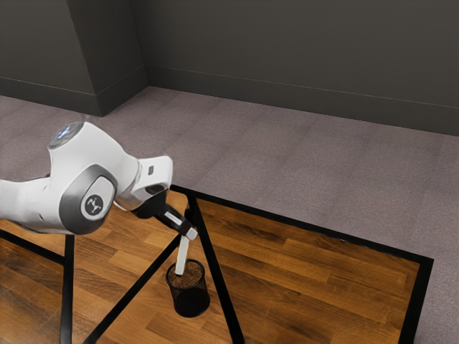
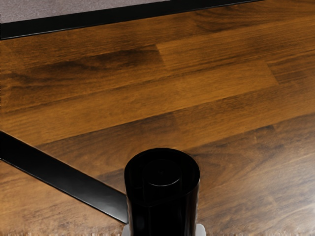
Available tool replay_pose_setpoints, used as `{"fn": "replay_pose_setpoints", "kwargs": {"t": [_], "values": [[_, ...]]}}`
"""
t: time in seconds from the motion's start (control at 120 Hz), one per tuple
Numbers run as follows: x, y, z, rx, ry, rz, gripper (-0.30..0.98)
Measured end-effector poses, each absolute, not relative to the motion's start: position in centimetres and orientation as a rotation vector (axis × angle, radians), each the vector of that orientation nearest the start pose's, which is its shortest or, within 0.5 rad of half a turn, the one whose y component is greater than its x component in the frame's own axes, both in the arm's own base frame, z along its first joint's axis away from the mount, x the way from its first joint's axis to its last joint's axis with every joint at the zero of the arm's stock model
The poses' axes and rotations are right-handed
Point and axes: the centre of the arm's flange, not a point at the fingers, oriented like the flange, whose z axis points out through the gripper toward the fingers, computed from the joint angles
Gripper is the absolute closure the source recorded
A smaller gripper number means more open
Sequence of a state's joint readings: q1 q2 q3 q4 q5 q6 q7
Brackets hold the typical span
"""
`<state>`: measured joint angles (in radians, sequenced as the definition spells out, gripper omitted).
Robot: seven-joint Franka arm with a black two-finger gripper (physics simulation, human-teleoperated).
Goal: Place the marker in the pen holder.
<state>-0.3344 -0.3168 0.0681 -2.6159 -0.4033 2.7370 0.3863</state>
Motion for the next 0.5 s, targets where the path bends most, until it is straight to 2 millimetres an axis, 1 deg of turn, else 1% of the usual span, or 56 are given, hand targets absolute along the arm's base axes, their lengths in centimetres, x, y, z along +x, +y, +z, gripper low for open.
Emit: {"fn": "replay_pose_setpoints", "kwargs": {"t": [0.108, 0.175, 0.275, 0.5], "values": [[43.1, -9.9, 39.7, -3.237, 0.535, -0.739, 0.73], [43.2, -9.9, 39.7, -3.225, 0.548, -0.756, 0.73], [43.6, -9.6, 39.5, -3.197, 0.556, -0.794, 0.73], [44.7, -9.3, 38.1, -3.135, 0.566, -0.855, 0.73]]}}
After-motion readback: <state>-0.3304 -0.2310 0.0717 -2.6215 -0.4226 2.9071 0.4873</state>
